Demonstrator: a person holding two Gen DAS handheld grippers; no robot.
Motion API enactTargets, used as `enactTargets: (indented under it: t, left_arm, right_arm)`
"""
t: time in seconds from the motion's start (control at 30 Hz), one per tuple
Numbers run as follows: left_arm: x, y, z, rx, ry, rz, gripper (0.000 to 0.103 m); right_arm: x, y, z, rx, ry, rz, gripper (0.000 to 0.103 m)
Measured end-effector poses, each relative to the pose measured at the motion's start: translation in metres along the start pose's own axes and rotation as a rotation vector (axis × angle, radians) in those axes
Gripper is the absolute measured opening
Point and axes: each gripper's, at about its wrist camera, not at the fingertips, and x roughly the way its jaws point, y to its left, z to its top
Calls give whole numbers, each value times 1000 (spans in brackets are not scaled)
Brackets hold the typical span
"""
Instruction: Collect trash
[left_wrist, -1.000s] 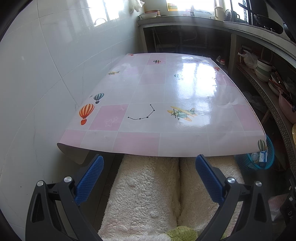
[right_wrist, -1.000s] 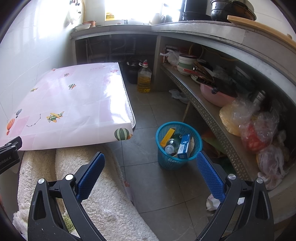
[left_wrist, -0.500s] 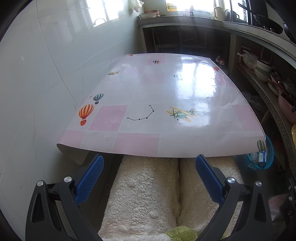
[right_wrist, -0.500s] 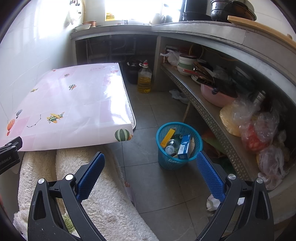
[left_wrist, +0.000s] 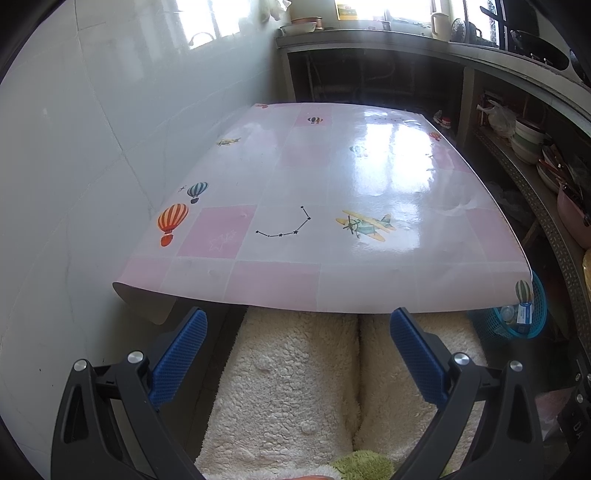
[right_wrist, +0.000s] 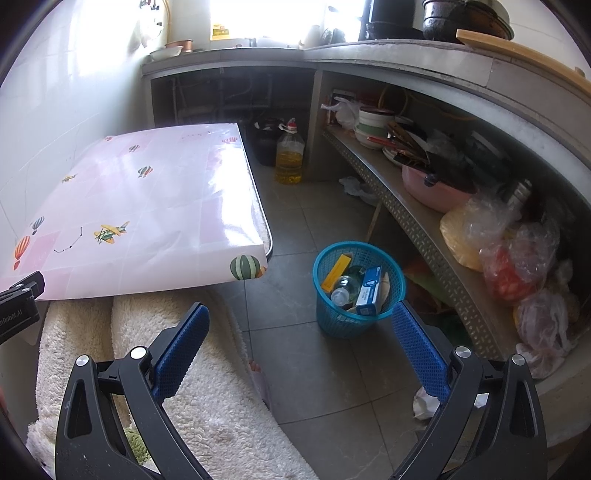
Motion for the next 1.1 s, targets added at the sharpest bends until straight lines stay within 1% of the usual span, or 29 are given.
enactTargets:
  t: [1.1]
  left_arm:
    - [3,3,1,-6,5,1,97]
  right_arm:
    - [2,-1,-3,6,8,5,95]
